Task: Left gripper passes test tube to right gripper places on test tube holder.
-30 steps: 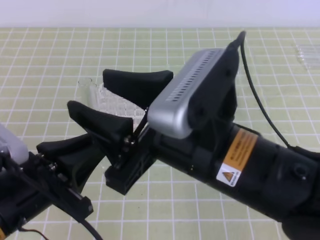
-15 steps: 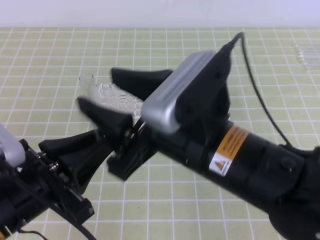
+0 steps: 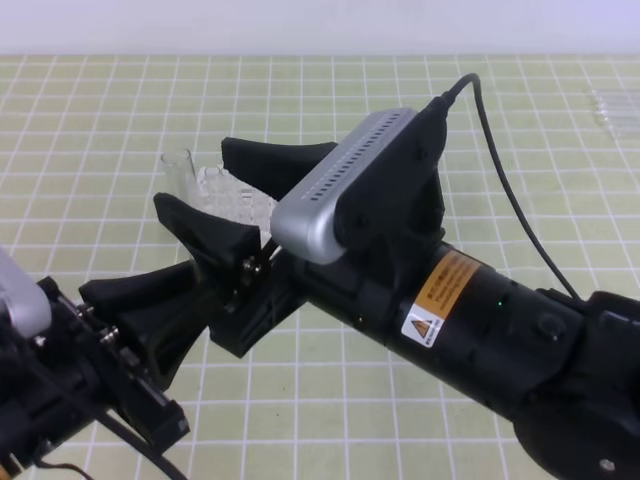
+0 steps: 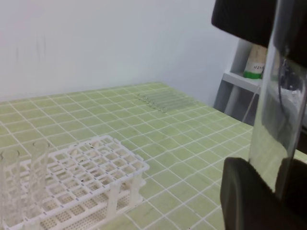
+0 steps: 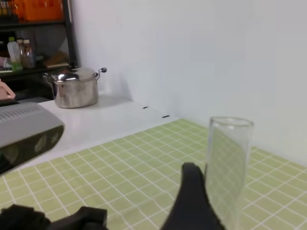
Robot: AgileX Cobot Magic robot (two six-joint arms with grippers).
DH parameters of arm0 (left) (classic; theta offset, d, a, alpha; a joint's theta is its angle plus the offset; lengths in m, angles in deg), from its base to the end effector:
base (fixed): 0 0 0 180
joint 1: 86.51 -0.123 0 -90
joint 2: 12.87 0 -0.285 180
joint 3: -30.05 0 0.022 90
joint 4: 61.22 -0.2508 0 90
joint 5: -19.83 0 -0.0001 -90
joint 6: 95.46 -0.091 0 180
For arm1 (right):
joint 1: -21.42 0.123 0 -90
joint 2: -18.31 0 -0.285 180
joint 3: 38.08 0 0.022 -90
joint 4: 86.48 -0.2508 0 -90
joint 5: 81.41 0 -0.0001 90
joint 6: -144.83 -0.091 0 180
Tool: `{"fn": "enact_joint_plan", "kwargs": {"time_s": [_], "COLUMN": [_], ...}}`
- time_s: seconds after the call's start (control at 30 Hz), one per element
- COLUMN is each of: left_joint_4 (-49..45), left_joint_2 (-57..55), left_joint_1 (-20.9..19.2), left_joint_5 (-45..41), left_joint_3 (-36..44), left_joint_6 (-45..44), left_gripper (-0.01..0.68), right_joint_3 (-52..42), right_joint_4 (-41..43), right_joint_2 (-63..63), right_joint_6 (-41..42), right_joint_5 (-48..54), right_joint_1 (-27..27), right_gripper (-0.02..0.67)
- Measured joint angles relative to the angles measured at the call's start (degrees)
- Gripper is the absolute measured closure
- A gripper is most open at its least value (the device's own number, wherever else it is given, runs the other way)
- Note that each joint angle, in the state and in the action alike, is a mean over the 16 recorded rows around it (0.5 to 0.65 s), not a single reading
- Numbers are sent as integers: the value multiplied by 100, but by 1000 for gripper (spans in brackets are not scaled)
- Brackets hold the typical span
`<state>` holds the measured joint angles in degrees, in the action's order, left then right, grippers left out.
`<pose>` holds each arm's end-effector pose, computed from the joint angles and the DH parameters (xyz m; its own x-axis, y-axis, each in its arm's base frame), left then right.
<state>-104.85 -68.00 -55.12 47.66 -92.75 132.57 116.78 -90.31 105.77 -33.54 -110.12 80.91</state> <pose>0.1244 -0.1102 0.2797 -0.1265 -0.0752 -0.9891 0.7578 0.6361 -0.1453 0.1639 0.2723 0.3411 0.0280 0.1070 -0.9939 -0.8461 0.5319 0.0334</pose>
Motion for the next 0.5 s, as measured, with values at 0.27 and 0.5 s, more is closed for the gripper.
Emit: {"fn": "enact_joint_plan", "kwargs": {"time_s": [0.27,0.5], "left_joint_4": [-195,-379], "left_joint_2": [0,-1], "left_joint_1": [0,0], "left_joint_5": [31,60], "left_joint_3": [-2,-2], "left_joint_6": [40,137], "left_gripper": [668,666], "right_joint_3": [7,28], "right_joint_4": [73,258], "right_joint_2": [74,131], "right_joint_6": [-111,-281], "right_joint_5": [-89,-101], "right_joint_1": [0,0], "right_gripper": [605,605]}}
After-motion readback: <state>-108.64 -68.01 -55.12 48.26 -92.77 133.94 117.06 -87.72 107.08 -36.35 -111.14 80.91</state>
